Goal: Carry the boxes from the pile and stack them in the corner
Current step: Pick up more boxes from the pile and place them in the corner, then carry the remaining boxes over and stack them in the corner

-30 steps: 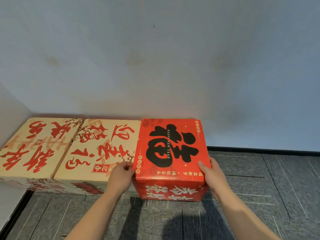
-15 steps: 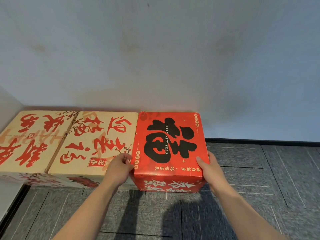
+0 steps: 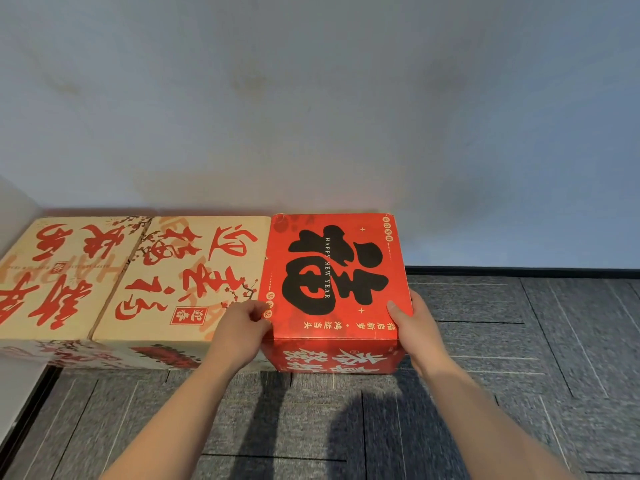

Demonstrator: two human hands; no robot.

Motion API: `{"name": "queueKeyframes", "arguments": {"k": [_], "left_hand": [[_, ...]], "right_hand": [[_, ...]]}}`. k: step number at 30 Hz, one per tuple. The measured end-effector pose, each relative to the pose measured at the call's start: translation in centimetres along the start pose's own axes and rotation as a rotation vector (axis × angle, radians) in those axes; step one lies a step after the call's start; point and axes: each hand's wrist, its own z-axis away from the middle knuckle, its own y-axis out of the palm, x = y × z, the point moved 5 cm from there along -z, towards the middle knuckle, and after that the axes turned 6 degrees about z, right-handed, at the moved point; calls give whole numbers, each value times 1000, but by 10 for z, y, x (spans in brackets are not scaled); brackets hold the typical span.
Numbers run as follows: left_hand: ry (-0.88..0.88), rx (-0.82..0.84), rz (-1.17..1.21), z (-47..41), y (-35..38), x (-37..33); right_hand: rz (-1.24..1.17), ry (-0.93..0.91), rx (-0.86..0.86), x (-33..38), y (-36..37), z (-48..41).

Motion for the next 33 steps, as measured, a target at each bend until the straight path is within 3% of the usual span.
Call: {"name": "queueKeyframes", "arguments": {"k": [6,9,11,17,22,25,30,33], "left_hand": [[183,79,-251,-2,17,-10],[201,189,-402,-1,35,-15],[200,173,-493,-2,39,-14],[194,155,-494,-4,39,-12],[188,156,-481,-5,39,-10],[182,158,-476,-6,40,-9],[180,158,-491,-6,40,-10],[163,160,-566,-2,39,-21]], "right_hand": [[-6,8,-3,1,0,2],[-3,25,22,3,-3,1],[45,29,58,7,-6,5],[11,-3,-131,17,-29,15],[92,-37,39,18,-2,20],[57,-41,-47,25,-9,22],[203,-55,64,27,-4,26],[246,-64,-38,35,-15,31]]}}
